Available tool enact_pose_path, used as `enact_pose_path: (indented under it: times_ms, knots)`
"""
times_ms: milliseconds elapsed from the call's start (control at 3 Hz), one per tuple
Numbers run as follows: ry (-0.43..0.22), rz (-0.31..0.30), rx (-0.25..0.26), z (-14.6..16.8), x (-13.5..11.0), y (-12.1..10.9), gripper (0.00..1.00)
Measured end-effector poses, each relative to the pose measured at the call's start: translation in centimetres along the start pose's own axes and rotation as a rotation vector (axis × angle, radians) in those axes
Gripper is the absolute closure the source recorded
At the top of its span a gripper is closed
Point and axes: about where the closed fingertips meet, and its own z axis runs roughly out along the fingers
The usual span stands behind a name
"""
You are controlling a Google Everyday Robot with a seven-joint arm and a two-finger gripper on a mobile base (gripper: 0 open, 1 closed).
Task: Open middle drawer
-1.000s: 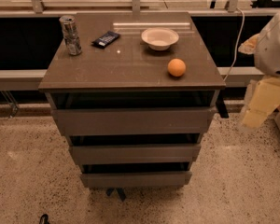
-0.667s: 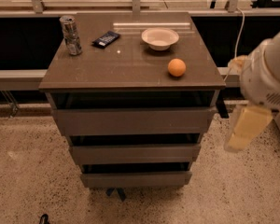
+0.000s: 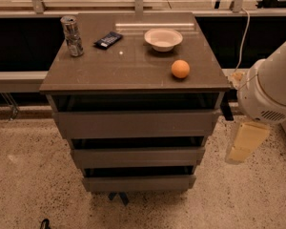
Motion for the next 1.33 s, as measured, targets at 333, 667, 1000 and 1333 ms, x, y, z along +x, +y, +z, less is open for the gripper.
enact_pose_path:
  times_ms: [333, 667, 1000, 1333]
  knots:
    - [-0.048, 0.008, -0.075, 4.7, 1.4, 1.0, 0.00]
    - [-0.146, 0.023, -0.128, 9.2, 2.2, 3.9, 0.00]
    - [-0.304, 0.071, -0.087, 14.3, 4.6, 7.3, 0.00]
    - [-0.304, 0.073, -0.088, 14.3, 4.6, 7.4, 0.00]
